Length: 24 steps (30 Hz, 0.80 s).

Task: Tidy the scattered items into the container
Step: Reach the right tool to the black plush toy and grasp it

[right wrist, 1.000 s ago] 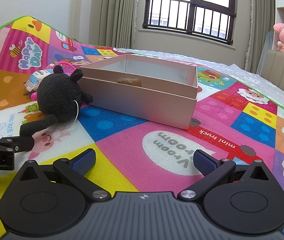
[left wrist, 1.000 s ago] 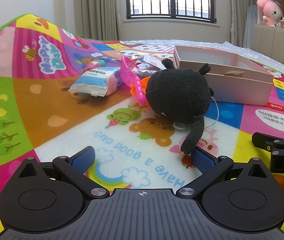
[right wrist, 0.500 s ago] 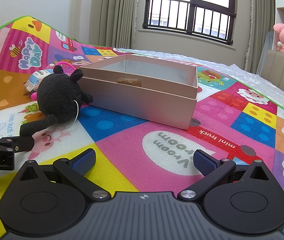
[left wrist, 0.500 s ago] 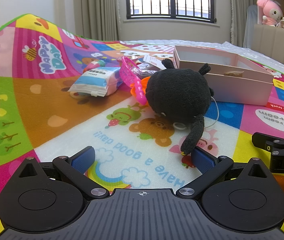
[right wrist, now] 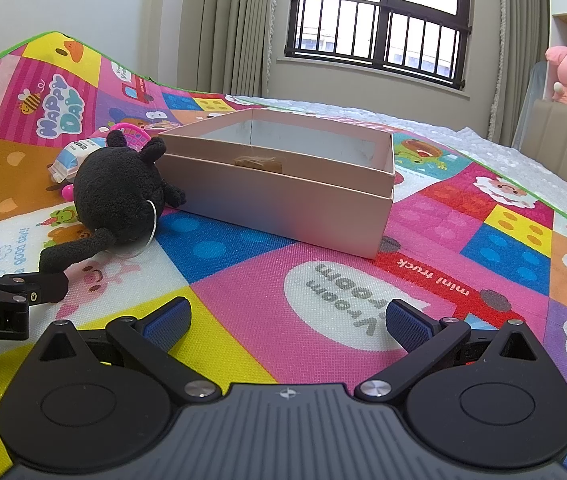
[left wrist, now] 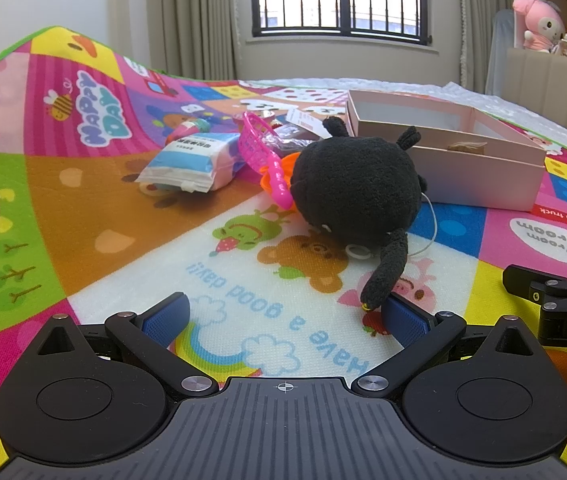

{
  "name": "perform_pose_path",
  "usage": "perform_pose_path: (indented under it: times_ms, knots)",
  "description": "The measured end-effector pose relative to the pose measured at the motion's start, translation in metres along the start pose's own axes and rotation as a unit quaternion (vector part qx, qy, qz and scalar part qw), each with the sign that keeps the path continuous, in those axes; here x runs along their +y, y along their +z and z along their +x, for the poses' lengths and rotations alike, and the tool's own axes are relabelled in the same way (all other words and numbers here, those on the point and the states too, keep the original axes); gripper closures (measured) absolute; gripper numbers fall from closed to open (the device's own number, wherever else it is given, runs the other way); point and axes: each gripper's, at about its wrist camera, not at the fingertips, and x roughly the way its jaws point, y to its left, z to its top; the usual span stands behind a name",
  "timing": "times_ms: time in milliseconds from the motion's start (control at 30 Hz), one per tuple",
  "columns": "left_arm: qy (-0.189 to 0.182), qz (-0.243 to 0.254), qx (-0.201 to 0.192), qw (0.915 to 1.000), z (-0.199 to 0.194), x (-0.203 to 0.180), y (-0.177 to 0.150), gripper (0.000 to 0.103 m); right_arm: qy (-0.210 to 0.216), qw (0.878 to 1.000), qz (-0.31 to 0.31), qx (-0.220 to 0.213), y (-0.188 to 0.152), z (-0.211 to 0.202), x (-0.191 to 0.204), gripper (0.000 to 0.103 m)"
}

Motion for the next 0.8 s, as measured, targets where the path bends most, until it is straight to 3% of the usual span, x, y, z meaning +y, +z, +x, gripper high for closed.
perform_pose_path:
  times_ms: [133, 233, 400, 500, 633, 733, 800]
  knots:
    - [0.000, 0.013, 0.009, 0.9999, 0.001, -0.002, 0.006, 0.000, -0.008, 1.000, -0.007, 0.000, 0.002, 0.000, 0.005, 0.000]
    - [-0.037, 0.014, 0.016, 0.9991, -0.005, 0.002, 0.018, 0.000, -0.019, 1.000, -0.013, 0.011, 0.005, 0.001, 0.008, 0.000]
    - [-0.036, 0.060, -0.042, 0.9967, -0.019, 0.011, 0.051, 0.000, -0.013, 0.999, -0.022, 0.048, 0.007, -0.008, 0.006, 0.000]
    - [-0.042, 0.082, -0.067, 0.9935, -0.016, 0.015, 0.070, 0.000, 0.021, 0.997, 0.009, 0.078, 0.005, -0.009, -0.006, 0.000]
    - [-0.049, 0.035, -0.080, 0.9950, -0.007, 0.032, 0.070, 0.000, 0.044, 0.994, 0.029, 0.091, 0.004, -0.007, -0.015, 0.000]
    - [-0.054, 0.011, -0.055, 0.9970, 0.000, 0.049, 0.069, 0.000, 0.031, 0.995, 0.002, 0.091, 0.007, -0.009, -0.006, 0.000]
    - [-0.044, -0.010, -0.063, 0.9970, -0.005, 0.061, 0.070, 0.000, 0.042, 0.996, -0.034, 0.067, 0.017, -0.015, 0.005, 0.000]
